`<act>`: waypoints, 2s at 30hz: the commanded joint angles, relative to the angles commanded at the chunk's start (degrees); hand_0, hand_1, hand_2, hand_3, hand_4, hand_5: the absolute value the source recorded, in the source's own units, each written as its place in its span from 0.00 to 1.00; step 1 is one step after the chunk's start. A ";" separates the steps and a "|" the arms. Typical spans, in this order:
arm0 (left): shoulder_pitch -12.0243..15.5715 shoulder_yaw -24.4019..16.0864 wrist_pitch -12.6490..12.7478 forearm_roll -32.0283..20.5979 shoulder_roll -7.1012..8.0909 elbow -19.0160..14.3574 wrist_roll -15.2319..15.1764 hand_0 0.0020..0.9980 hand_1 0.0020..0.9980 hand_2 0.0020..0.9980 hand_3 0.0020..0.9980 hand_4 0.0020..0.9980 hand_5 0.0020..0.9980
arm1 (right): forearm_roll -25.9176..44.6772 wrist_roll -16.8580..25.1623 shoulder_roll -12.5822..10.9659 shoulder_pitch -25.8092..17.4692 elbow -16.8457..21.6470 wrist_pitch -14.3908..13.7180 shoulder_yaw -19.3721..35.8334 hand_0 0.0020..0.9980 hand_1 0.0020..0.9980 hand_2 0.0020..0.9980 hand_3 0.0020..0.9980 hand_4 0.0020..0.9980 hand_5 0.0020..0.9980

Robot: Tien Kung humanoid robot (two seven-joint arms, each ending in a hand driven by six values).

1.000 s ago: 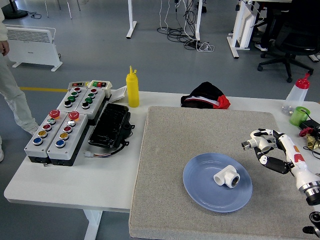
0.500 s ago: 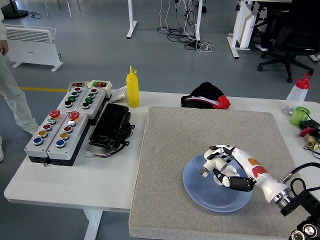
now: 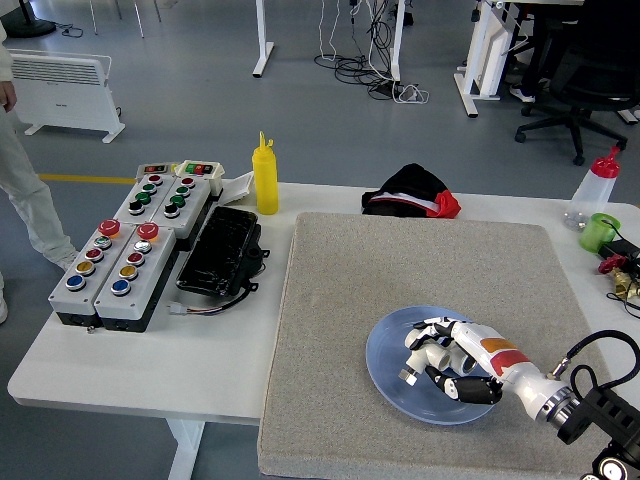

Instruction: Pick pipe place plate twice

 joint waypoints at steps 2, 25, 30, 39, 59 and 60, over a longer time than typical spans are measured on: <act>0.03 -0.08 0.02 0.11 -0.04 -0.02 0.06 0.59 0.57 0.60 0.59 0.47 1.00 | -0.76 -0.07 0.20 -0.07 -0.16 0.60 0.13 0.97 0.87 0.98 0.81 0.67 0.12; 0.61 -0.61 0.13 0.80 -0.26 -0.12 0.39 0.59 0.57 0.60 0.59 0.47 1.00 | 0.75 -0.31 0.79 -1.44 0.67 0.64 2.74 1.00 0.91 1.00 0.96 0.80 0.21; 0.52 -0.45 0.05 0.55 -0.21 -0.05 0.21 0.59 0.57 0.60 0.59 0.47 1.00 | 2.09 0.46 0.77 -2.09 1.31 -0.09 5.39 1.00 0.91 1.00 0.96 0.80 0.21; 0.33 -0.56 -0.09 0.72 -0.19 -0.04 0.33 0.59 0.57 0.60 0.59 0.47 1.00 | 14.51 1.41 0.10 -3.16 1.01 0.30 13.89 1.00 0.90 1.00 0.95 0.78 0.22; 0.48 -0.86 -0.01 1.12 -0.48 -0.11 0.75 0.59 0.57 0.60 0.59 0.47 1.00 | 61.60 -0.80 -0.45 -8.30 -0.39 6.58 34.73 0.91 0.85 0.96 0.90 0.61 0.42; 0.50 -0.89 0.00 1.13 -0.49 -0.12 0.74 0.59 0.57 0.60 0.59 0.47 1.00 | 64.20 -0.82 -0.43 -8.54 -0.68 6.74 35.01 0.91 0.85 0.96 0.90 0.61 0.42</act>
